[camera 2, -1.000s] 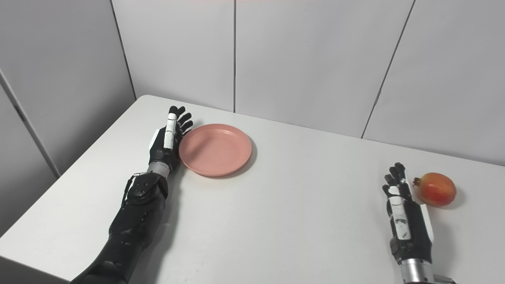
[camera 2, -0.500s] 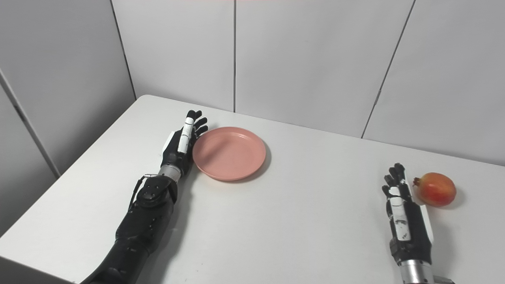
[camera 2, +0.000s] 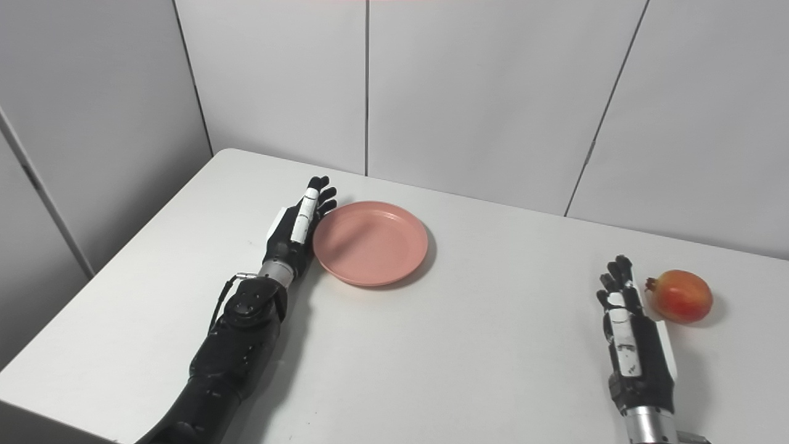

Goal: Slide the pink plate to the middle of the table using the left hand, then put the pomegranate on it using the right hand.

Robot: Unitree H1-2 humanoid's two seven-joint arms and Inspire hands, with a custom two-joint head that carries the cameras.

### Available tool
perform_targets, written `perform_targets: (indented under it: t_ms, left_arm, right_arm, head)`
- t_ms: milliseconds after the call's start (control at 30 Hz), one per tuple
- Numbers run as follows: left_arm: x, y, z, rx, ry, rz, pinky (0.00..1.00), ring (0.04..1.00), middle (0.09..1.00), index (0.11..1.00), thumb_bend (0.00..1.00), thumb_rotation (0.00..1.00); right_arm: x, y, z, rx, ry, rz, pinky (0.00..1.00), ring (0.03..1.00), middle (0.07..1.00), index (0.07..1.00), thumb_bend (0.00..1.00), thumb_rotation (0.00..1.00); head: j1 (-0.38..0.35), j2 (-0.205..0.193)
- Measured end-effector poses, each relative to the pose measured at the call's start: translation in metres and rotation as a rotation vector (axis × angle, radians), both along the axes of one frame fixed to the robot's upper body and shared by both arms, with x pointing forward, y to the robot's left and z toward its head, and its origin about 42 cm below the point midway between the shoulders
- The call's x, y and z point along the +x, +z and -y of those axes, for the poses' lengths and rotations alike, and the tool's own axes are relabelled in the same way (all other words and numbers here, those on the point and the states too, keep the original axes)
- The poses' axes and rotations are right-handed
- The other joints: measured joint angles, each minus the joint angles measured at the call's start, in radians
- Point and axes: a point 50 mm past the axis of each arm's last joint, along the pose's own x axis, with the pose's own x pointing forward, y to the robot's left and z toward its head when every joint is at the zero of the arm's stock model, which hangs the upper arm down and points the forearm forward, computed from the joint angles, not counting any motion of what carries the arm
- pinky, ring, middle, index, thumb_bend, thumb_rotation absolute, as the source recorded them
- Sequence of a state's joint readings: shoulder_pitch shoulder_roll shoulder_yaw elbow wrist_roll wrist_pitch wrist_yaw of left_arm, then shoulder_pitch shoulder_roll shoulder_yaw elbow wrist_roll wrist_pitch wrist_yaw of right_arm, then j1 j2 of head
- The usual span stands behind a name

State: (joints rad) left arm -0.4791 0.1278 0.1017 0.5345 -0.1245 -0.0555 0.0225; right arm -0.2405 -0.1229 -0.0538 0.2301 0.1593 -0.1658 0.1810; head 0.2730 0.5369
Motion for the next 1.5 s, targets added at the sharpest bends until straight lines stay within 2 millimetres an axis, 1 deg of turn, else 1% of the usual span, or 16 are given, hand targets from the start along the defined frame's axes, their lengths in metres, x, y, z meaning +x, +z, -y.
perform_targets:
  t_ms: [100,300,433,533,600,933,1233,1300,1433,1500]
  left_arm:
    - [0.0,0.001,0.005,0.019,-0.017,0.0,0.93,0.944,0.952,0.942,0.68,1.0]
    - [-0.003,0.001,0.023,0.007,-0.047,-0.006,0.94,0.948,0.955,0.948,0.68,1.0]
    - [-0.003,0.004,0.028,0.022,-0.066,-0.004,0.94,0.953,0.959,0.956,0.66,1.0]
    - [-0.005,0.004,0.031,0.034,-0.084,-0.003,0.94,0.948,0.959,0.954,0.67,1.0]
    - [-0.006,0.003,0.035,0.043,-0.095,-0.004,0.95,0.951,0.965,0.963,0.68,1.0]
    - [-0.013,0.001,0.054,0.044,-0.133,0.003,0.95,0.952,0.964,0.974,0.65,1.0]
    - [-0.016,0.0,0.064,0.07,-0.16,0.004,0.93,0.953,0.967,0.972,0.67,1.0]
    - [-0.017,0.0,0.067,0.078,-0.17,0.007,0.94,0.958,0.972,0.979,0.66,1.0]
    - [-0.021,-0.002,0.074,0.091,-0.194,0.014,0.93,0.953,0.97,0.975,0.66,1.0]
    - [-0.023,-0.003,0.077,0.099,-0.201,0.02,0.93,0.955,0.973,0.975,0.65,1.0]
  right_arm:
    - [0.0,0.0,0.0,0.0,-0.001,0.0,1.0,1.0,1.0,1.0,0.64,0.89]
    - [0.0,0.0,0.0,0.0,-0.001,0.0,1.0,1.0,1.0,1.0,0.62,0.89]
    - [0.0,0.0,0.0,0.0,0.001,0.0,1.0,1.0,1.0,1.0,0.62,0.89]
    - [0.0,0.0,0.0,0.001,-0.001,0.0,1.0,1.0,1.0,1.0,0.63,0.88]
    - [0.0,0.0,-0.001,0.001,0.0,0.0,1.0,1.0,1.0,1.0,0.63,0.88]
    - [0.0,0.0,-0.002,-0.006,0.005,-0.001,1.0,1.0,1.0,1.0,0.63,0.9]
    - [0.0,0.0,-0.003,-0.001,0.008,-0.002,1.0,1.0,1.0,1.0,0.66,0.87]
    - [0.0,0.0,-0.004,-0.001,0.008,-0.002,1.0,1.0,1.0,1.0,0.66,0.88]
    - [0.0,0.0,-0.007,0.002,0.011,-0.001,1.0,1.0,1.0,1.0,0.66,0.87]
    - [0.0,0.0,-0.008,0.001,0.013,-0.001,1.0,1.0,1.0,1.0,0.65,0.87]
  head:
    - [-0.005,0.002]
    - [-0.009,0.003]
    - [-0.012,0.003]
    - [-0.02,0.005]
    - [-0.023,0.005]
    - [-0.034,0.009]
    - [-0.072,0.023]
    - [-0.089,0.029]
    - [-0.116,0.038]
    - [-0.117,0.038]
